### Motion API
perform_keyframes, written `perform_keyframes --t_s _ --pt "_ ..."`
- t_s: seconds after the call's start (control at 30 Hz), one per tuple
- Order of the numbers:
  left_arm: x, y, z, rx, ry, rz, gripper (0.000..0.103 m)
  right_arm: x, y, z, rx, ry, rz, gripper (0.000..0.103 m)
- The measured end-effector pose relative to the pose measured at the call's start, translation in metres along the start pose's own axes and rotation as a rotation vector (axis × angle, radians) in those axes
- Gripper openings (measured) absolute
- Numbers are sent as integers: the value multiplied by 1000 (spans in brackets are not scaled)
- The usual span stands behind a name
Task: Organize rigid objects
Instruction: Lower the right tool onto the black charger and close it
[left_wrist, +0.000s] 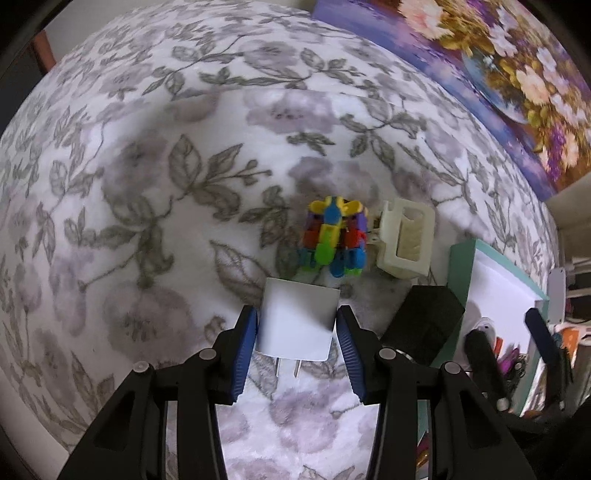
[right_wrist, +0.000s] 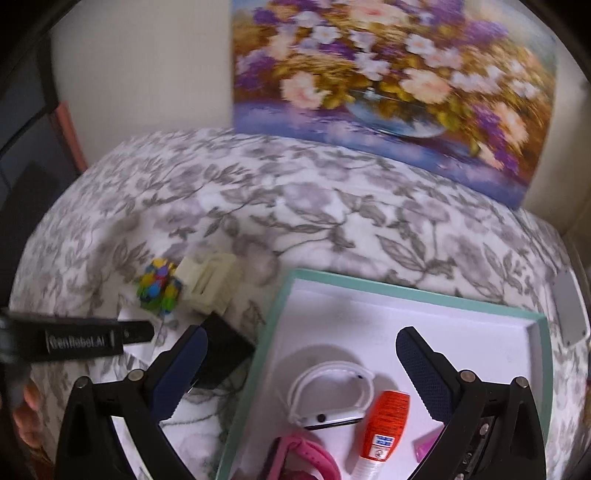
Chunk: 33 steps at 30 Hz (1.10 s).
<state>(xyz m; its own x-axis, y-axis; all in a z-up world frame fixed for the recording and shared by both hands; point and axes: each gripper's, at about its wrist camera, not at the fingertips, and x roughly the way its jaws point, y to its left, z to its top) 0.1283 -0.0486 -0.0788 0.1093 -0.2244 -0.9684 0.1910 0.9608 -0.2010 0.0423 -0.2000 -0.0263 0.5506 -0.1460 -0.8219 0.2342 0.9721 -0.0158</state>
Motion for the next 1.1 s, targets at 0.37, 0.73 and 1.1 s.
perform_keyframes --t_s 0.37,0.73,1.1 --pt "-2 17 -5 -16 4 -4 46 4 33 -10 -153 10 45 84" --pt "-1 18 -5 -39 10 -20 47 7 49 -18 -221 47 142 68" --pt "-1 19 -4 -41 11 -27 48 19 52 -17 -237 58 98 67"
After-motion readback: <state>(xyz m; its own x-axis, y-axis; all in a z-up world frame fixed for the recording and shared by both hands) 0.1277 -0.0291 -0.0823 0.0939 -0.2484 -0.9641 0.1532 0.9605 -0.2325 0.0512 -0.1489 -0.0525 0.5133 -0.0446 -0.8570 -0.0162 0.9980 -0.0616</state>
